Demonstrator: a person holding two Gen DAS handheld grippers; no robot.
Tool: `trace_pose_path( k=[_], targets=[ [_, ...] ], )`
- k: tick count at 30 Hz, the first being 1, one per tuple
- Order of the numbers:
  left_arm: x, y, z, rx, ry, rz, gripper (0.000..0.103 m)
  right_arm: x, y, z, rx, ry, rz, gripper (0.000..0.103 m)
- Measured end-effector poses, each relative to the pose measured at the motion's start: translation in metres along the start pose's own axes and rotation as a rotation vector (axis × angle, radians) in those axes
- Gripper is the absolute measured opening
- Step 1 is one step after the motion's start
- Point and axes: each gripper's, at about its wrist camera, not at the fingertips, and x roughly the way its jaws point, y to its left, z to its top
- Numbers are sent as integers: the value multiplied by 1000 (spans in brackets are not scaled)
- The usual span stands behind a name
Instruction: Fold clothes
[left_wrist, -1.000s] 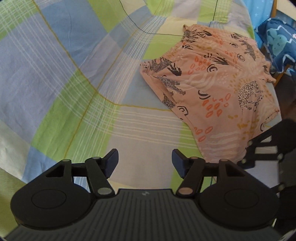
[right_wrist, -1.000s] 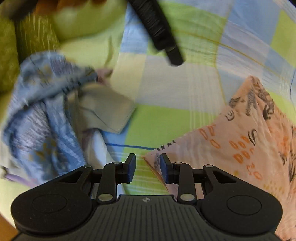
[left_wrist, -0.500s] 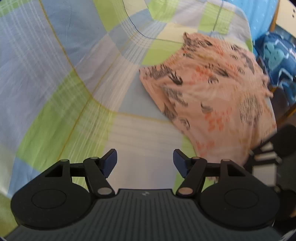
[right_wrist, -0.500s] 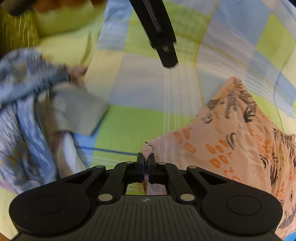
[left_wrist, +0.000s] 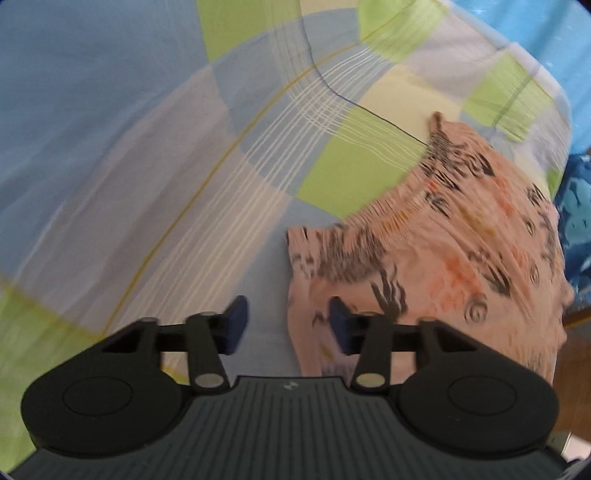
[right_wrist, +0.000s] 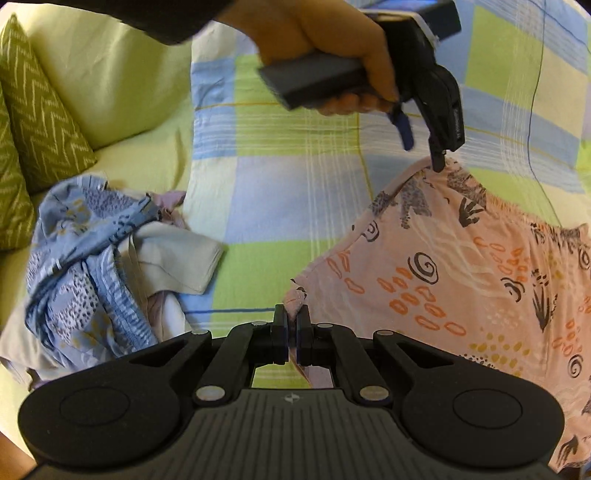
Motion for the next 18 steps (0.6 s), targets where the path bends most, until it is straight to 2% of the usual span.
trace_pose_path(
  k=[2, 3, 4, 7, 10, 15, 18],
  targets=[
    [8, -4, 7, 24, 15, 2, 28, -1, -7, 1, 23, -7, 14, 2],
    [11, -7, 9, 40, 26, 5, 18, -2, -11, 2, 34, -11, 21, 2],
    [14, -10, 11, 55, 38, 9, 1, -3, -15, 2, 51, -13, 23, 2],
    [8, -20, 18, 73, 40, 31, 1, -21, -40, 2, 141, -25, 36, 2],
    [-15, -32, 30, 15, 28, 17, 1, -50, -70, -2, 236, -58, 44, 2],
    [-53, -61, 57, -125, -20, -24, 1, -110, -140, -24, 404, -99, -59, 2],
    [-58, -94, 81, -184, -50, -39, 1, -137, -187, -44, 479, -95, -131, 2]
  ],
)
